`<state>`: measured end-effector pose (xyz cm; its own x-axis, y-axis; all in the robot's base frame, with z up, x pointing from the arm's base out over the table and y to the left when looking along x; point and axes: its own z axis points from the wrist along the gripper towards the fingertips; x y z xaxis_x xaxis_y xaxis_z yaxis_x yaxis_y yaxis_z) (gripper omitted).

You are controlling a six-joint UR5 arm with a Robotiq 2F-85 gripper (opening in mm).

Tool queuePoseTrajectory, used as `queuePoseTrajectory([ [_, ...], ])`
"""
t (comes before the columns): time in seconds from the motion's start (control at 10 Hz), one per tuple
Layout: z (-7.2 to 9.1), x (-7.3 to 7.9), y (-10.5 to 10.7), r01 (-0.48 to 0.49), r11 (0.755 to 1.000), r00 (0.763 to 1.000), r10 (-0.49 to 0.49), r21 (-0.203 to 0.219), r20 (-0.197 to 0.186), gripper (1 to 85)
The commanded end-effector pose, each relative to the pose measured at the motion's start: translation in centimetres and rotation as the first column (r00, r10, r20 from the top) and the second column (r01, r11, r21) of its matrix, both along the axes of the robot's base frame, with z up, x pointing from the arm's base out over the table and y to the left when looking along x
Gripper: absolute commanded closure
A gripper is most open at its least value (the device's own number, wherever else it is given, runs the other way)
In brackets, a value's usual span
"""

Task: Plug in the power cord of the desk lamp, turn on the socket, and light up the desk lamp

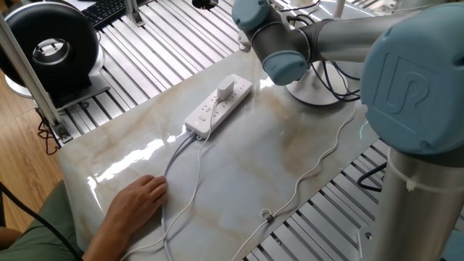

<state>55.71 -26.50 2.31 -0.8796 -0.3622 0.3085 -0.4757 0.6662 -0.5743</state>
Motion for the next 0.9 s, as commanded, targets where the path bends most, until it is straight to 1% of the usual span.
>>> queuePoseTrajectory([
  [0.0, 0.3, 0.1, 0.4, 0.015, 1.0, 1.0, -0.015, 0.018, 0.0, 84.7],
  [0.2, 0.2, -0.2, 0.9, 0.025, 0.999, 1.0, -0.025, 0.038, -0.007, 84.7],
  [0.5, 0.1, -1.0, 2.4, 0.057, 0.997, 0.998, -0.057, 0.043, -0.013, 84.7],
  [0.6, 0.1, -0.9, 2.5, 0.053, 0.998, 0.999, -0.052, 0.046, -0.017, 84.7],
  [0.7, 1.1, -0.2, 1.3, 0.014, 1.0, 1.0, -0.014, 0.012, -0.022, 84.7],
  [0.8, 3.8, 1.3, -1.3, -0.059, 0.995, 0.998, 0.057, -0.08, -0.027, 84.7],
])
